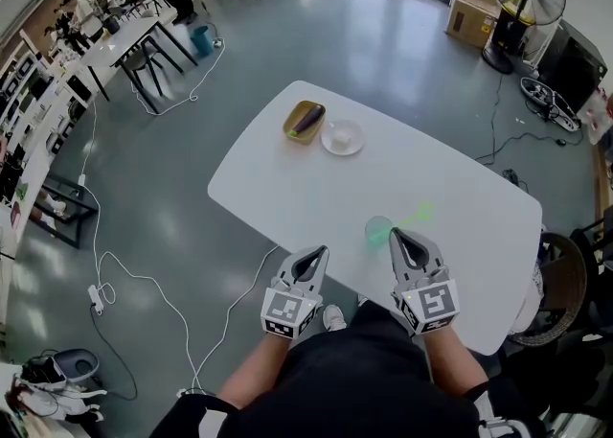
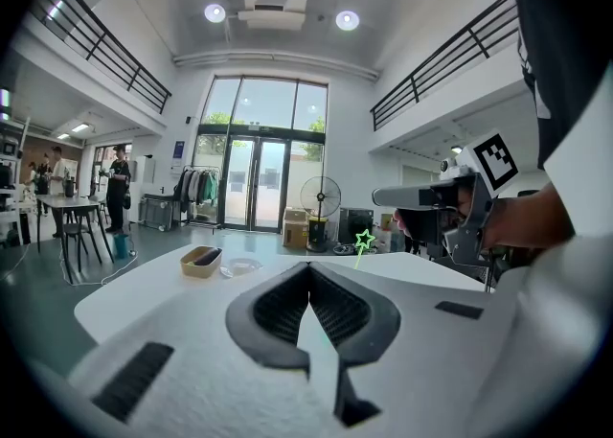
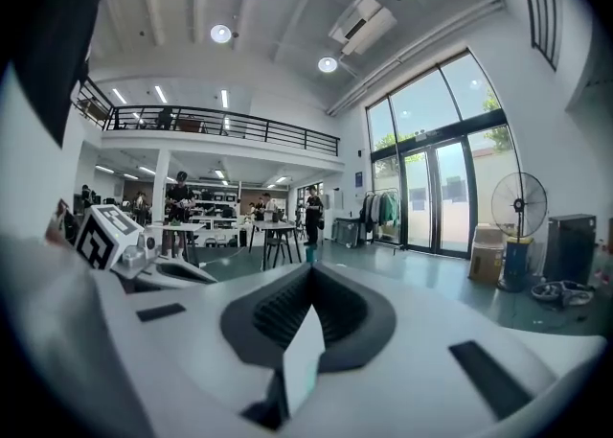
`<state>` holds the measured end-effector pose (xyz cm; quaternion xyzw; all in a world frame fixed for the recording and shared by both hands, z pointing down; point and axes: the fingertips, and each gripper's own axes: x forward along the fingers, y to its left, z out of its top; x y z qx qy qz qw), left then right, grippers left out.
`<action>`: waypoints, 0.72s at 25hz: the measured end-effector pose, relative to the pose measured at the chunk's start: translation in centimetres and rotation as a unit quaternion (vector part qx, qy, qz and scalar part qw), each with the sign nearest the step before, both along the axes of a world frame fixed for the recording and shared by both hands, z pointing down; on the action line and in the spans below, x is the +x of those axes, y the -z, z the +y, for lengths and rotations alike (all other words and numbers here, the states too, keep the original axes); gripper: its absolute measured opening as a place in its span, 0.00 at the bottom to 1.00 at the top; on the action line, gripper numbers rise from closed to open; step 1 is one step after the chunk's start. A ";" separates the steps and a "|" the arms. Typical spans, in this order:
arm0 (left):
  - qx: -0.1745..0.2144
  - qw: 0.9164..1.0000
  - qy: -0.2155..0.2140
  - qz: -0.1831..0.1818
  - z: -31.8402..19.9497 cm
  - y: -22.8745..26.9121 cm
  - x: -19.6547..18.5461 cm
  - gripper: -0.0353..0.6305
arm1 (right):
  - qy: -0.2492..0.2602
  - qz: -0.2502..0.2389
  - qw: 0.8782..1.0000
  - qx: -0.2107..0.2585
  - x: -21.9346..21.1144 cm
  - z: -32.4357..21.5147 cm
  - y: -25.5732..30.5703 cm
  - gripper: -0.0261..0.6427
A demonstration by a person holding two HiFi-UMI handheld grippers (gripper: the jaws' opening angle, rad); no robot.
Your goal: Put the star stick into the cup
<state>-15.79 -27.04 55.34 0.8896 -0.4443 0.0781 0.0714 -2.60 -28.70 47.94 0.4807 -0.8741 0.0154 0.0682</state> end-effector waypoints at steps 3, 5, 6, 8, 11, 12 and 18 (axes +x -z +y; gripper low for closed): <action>-0.002 1.000 0.002 -0.001 0.1 0.0 0.0 0.07 | 0.000 -0.001 1.000 -0.003 0.0 0.0 -0.2 0.04; -0.003 1.000 0.000 0.000 0.2 -0.2 0.1 0.07 | -0.003 -0.003 1.000 -0.008 0.3 0.0 -0.6 0.05; -0.003 1.000 0.000 0.000 0.3 -0.2 0.1 0.07 | -0.006 -0.002 1.000 -0.010 0.4 0.0 -0.7 0.05; -0.003 1.000 -0.002 0.001 0.3 -0.2 0.1 0.07 | -0.009 0.000 1.000 -0.013 0.5 0.1 -0.9 0.04; -0.003 1.000 -0.003 0.001 0.3 -0.2 -0.1 0.07 | -0.011 0.004 1.000 -0.013 0.3 0.1 -1.0 0.05; -0.003 1.000 -0.004 0.001 0.3 -0.2 -0.1 0.07 | -0.012 0.005 1.000 -0.012 0.3 0.1 -1.0 0.05; -0.001 1.000 -0.011 -0.001 0.3 -0.4 0.7 0.07 | -0.011 0.008 1.000 -0.009 0.6 0.2 -1.1 0.05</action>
